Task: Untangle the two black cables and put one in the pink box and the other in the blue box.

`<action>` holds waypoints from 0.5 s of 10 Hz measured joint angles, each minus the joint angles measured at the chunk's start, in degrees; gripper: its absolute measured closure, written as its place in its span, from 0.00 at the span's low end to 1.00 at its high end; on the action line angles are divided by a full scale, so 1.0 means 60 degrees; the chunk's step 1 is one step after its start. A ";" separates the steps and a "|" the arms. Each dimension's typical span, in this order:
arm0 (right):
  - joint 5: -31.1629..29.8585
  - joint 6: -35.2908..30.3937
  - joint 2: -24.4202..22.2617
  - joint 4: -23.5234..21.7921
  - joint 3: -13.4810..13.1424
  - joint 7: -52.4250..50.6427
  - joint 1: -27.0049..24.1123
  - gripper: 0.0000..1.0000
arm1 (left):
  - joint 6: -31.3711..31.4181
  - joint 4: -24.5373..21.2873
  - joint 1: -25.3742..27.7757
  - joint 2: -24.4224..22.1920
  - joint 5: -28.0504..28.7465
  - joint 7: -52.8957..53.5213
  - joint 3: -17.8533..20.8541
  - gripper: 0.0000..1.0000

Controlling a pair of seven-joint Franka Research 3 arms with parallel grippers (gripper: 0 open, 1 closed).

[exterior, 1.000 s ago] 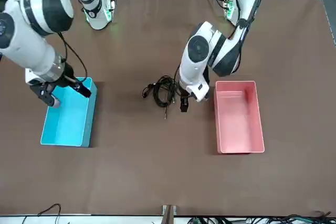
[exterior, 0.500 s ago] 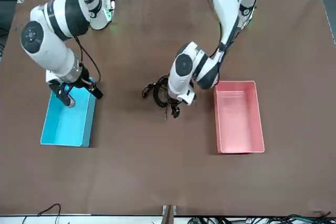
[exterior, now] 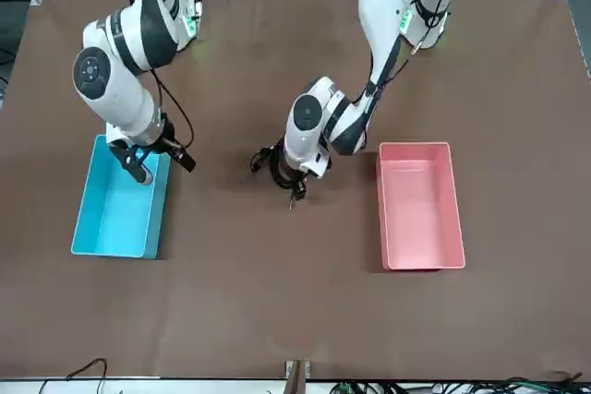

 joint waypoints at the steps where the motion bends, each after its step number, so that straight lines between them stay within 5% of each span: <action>1: 0.0000 0.0083 0.0000 -0.0072 0.0001 0.0041 0.0091 0.00 | 0.0006 0.0002 0.0041 0.0076 0.0000 -0.0021 0.0032 0.11; 5: 0.0000 0.0184 -0.0001 -0.0162 0.0000 0.0236 0.0370 0.00 | 0.0200 0.0005 -0.0218 0.0480 0.0010 -0.0488 0.0045 0.19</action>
